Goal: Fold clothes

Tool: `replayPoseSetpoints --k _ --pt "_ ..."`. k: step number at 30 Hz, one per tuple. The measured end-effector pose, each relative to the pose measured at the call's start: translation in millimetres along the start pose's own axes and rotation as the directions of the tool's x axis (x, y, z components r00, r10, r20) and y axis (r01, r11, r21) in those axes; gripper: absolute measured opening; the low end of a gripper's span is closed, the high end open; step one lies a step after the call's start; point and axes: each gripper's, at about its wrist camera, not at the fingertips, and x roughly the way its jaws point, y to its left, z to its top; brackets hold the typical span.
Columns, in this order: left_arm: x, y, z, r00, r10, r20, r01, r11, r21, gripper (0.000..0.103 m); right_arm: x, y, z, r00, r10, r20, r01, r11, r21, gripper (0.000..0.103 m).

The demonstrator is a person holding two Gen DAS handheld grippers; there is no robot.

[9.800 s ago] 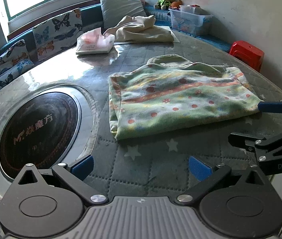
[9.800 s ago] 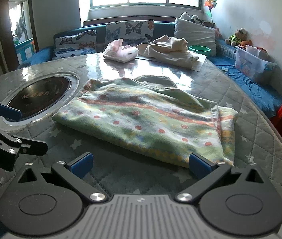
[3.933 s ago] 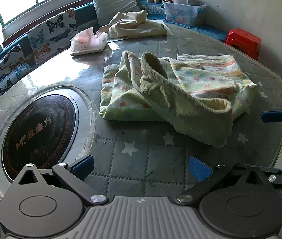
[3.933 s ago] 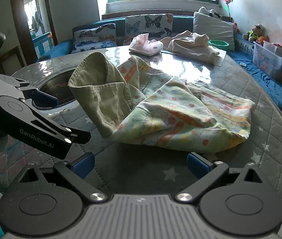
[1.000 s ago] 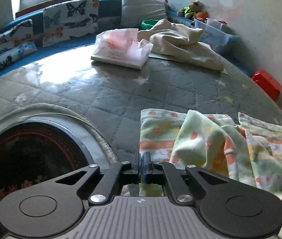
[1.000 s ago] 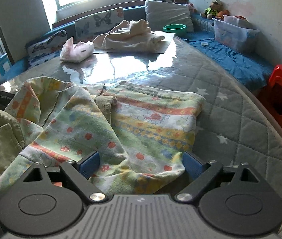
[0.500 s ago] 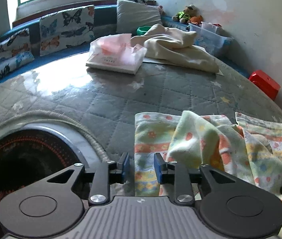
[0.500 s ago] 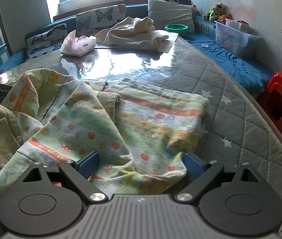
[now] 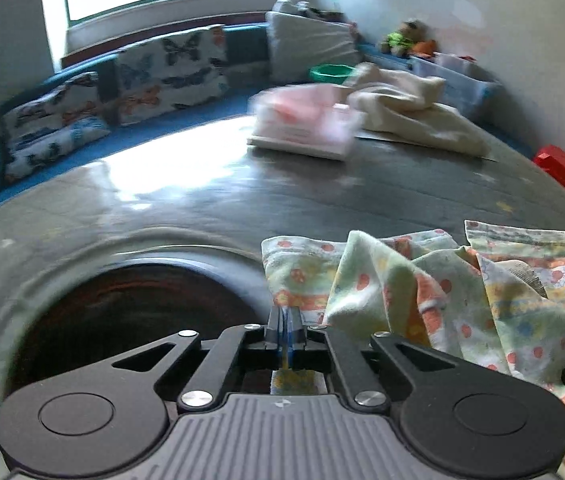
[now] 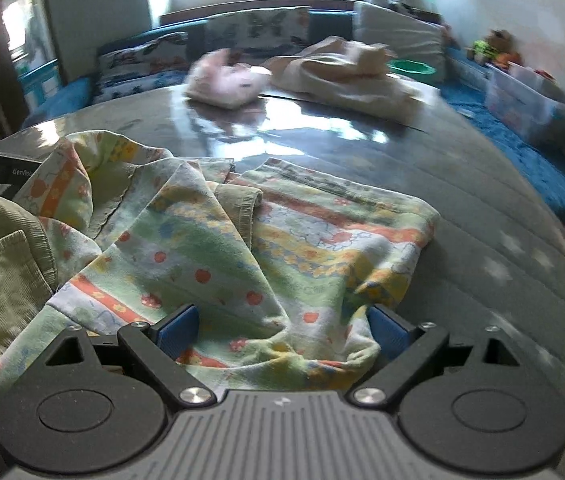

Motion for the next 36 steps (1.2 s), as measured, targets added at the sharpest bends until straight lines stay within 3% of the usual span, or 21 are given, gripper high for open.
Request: replayPoseSetpoints --k 4,10,14,22,26,31,33,35,36 --pt "-5.9 41.0 -1.0 0.996 0.093 0.001 -0.093 0.995 -0.042 0.002 22.7 34.3 24.4 0.998 0.064 -0.008 -0.064 0.994 -0.086 0.094" --pt "-18.2 103.6 -9.5 0.975 0.219 -0.024 -0.220 0.972 -0.078 0.002 55.7 87.1 60.4 0.988 0.151 -0.034 -0.155 0.965 -0.211 0.093" --pt "-28.9 136.4 -20.6 0.964 0.261 -0.054 -0.265 0.961 -0.080 0.002 61.7 118.3 77.3 0.983 0.179 -0.040 -0.182 0.942 -0.282 0.090" --pt "-55.0 181.7 -36.6 0.958 0.278 -0.067 -0.285 0.947 -0.145 0.007 51.4 168.4 118.6 0.962 0.272 -0.004 -0.255 0.897 -0.362 0.082" --pt "-65.7 189.8 -32.2 0.971 0.233 -0.051 -0.238 0.948 -0.211 0.015 70.5 196.6 136.7 0.956 0.293 -0.024 -0.279 0.876 -0.394 0.073" --pt "-63.0 182.9 -11.1 0.985 0.171 -0.019 -0.171 0.952 -0.253 0.036 94.6 217.1 148.0 0.953 0.297 -0.051 -0.293 0.873 -0.390 0.059" --pt "-57.0 177.3 -2.0 0.986 0.164 -0.017 -0.163 0.953 -0.254 0.052 102.9 220.5 149.9 0.952 0.299 -0.063 -0.300 0.875 -0.380 0.052" --pt "-48.5 171.4 4.5 0.986 0.165 -0.021 -0.165 0.954 -0.249 0.056 109.6 222.6 149.2 0.955 0.287 -0.074 -0.293 0.877 -0.381 0.049" --pt "-45.7 171.2 3.7 0.987 0.159 -0.029 -0.162 0.955 -0.251 0.056 112.6 223.2 148.8 0.956 0.283 -0.080 -0.292 0.878 -0.380 0.041"
